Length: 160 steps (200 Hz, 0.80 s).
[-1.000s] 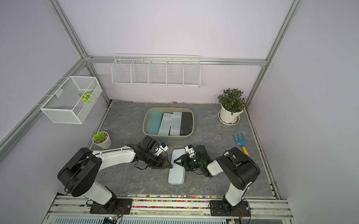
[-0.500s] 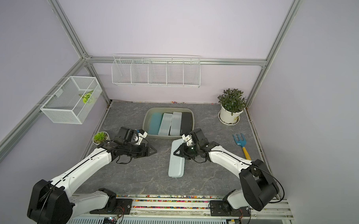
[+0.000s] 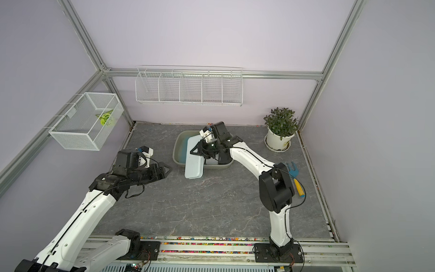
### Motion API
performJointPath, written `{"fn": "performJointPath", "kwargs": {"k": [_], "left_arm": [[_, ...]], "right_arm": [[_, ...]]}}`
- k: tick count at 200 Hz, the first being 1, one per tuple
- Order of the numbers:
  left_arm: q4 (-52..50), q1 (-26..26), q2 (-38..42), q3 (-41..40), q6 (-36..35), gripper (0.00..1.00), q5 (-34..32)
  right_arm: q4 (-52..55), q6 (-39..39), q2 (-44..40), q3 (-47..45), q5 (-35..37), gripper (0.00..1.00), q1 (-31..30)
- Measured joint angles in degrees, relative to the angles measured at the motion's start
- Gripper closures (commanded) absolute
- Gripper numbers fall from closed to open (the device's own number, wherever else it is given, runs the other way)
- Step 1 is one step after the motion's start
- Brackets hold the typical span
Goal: Put the pencil case into the storage box
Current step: Place the pencil case at the storage box.
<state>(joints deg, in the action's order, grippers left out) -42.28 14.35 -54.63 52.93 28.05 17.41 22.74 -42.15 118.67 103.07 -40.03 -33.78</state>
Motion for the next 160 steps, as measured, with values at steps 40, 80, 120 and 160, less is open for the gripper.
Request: {"fn": "performJointPath", "kwargs": {"k": [40,80,120,160], "left_arm": [[-1.3,-0.9,1.1,1.5,1.4,0.17,-3.7],[-2.4,-1.0,0.9,2.5,1.8,0.17,-6.2],[-3.2,-1.6,-0.9,2.9,1.7,0.17,-7.6],[-3.2,-1.9,-2.7,2.9,1.6,0.17,-7.6]], "right_arm": [[2.2,-0.9,15.4,18.5,-0.3,0.82,2.1],[6.3,-2.2,30.8,40.7,0.9,0.82,2.8],[6.7,-5.0,35.9,45.9,2.4,0.81,2.5],[6.6,-6.8,38.5,47.3,3.0,0.81,2.2]]}}
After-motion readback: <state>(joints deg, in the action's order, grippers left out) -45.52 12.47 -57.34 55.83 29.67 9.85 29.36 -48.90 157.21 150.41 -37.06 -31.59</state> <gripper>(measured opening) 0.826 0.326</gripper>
